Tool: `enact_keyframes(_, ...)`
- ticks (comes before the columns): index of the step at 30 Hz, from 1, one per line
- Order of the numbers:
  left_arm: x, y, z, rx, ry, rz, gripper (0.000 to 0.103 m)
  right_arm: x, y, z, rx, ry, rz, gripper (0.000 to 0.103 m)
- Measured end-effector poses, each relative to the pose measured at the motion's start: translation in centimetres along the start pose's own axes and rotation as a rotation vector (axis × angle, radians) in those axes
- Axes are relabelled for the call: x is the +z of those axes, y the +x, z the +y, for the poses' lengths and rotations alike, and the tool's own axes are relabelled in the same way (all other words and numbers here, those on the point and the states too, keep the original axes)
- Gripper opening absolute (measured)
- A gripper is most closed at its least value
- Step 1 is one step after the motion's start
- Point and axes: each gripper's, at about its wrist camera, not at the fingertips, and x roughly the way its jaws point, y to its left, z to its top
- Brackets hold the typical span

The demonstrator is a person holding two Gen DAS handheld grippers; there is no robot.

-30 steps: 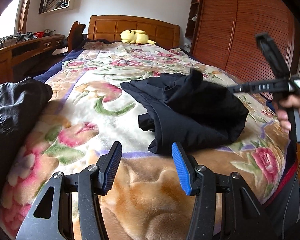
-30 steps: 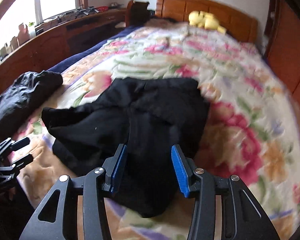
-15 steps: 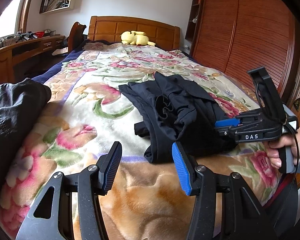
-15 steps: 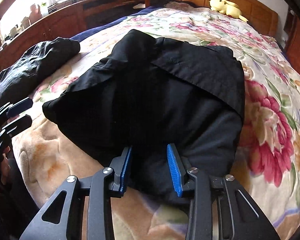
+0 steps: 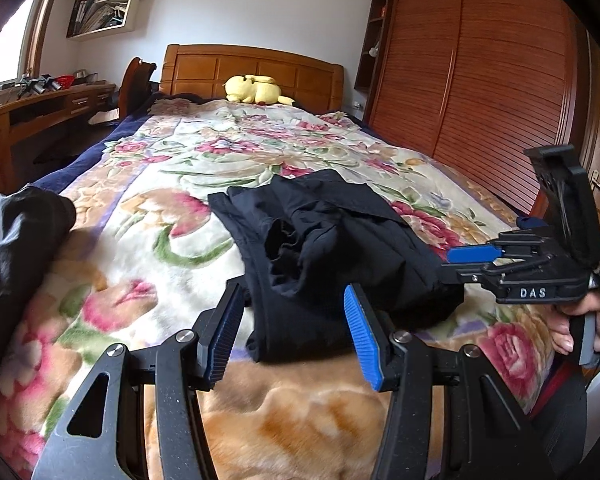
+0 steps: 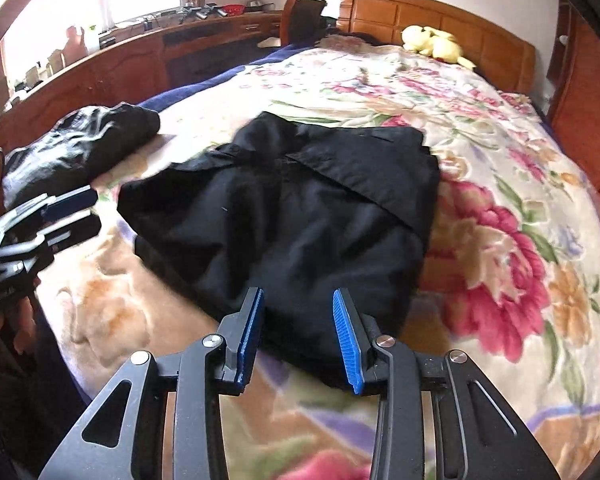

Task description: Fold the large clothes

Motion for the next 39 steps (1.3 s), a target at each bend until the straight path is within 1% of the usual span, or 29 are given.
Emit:
enact_keyframes(7, 1.1, 1.5, -0.6, 0.007, 0.004, 0.006, 0.053, -1.7, -1.1, -1.2, -0.029, 0.030, 0.021, 0.039)
enact_keyframes(15, 1.7, 3.2, -0.3, -0.002, -0.024, 0.026, 0.053, -1.9, -1.7, -1.5, -0.045, 0.031, 0.035, 0.041)
enact_keyframes(20, 1.5, 3.1, 0.3, -0.014, -0.047, 0.013, 0.052, -2.0, -1.7, -1.8, -0.042, 0.041, 0.036, 0.043)
enact_keyframes(21, 1.5, 3.0, 0.4, -0.027, -0.053, 0.012, 0.049, -2.0, -1.6, -1.8, -0.041, 0.042, 0.035, 0.044)
enact_keyframes(22, 1.5, 2.8, 0.7, -0.056, -0.067, 0.007, 0.040, -2.0, -1.6, -1.8, -0.041, 0.043, 0.035, 0.044)
enact_keyframes(23, 1.5, 2.8, 0.8, -0.070, -0.074, 0.009, 0.033, -2.0, -1.6, -1.8, -0.039, 0.042, 0.033, 0.044)
enact_keyframes(24, 1.5, 2.8, 0.8, -0.076, -0.071, 0.012, 0.029, -2.0, -1.6, -1.8, -0.038, 0.039, 0.031, 0.044)
enact_keyframes(25, 1.4, 2.9, 0.7, -0.073, -0.060, 0.022, 0.019, -2.0, -1.6, -1.8, -0.037, 0.038, 0.029, 0.044)
enact_keyframes(28, 1.2, 3.1, 0.2, -0.053, -0.031, 0.037, 0.008, -2.0, -1.5, -1.8, -0.034, 0.036, 0.024, 0.044)
enact_keyframes(30, 1.3, 2.7, 0.0, -0.048, -0.017, 0.027, 0.005, -1.9, -1.4, -1.8, -0.032, 0.037, 0.021, 0.044)
enact_keyframes(34, 1.2, 1.2, 0.4, -0.021, -0.010, -0.003, 0.004, -1.4, -1.6, -1.5, -0.019, 0.023, -0.009, 0.044)
enact_keyframes(37, 0.6, 0.8, 1.2, -0.005, -0.016, 0.007, 0.004, -0.9, -2.2, -0.9, -0.013, 0.003, -0.063, 0.044)
enact_keyframes(39, 0.3, 0.9, 1.4, -0.004, -0.011, 0.021, 0.004, -0.6, -2.0, -0.8, 0.025, 0.016, -0.076, 0.044)
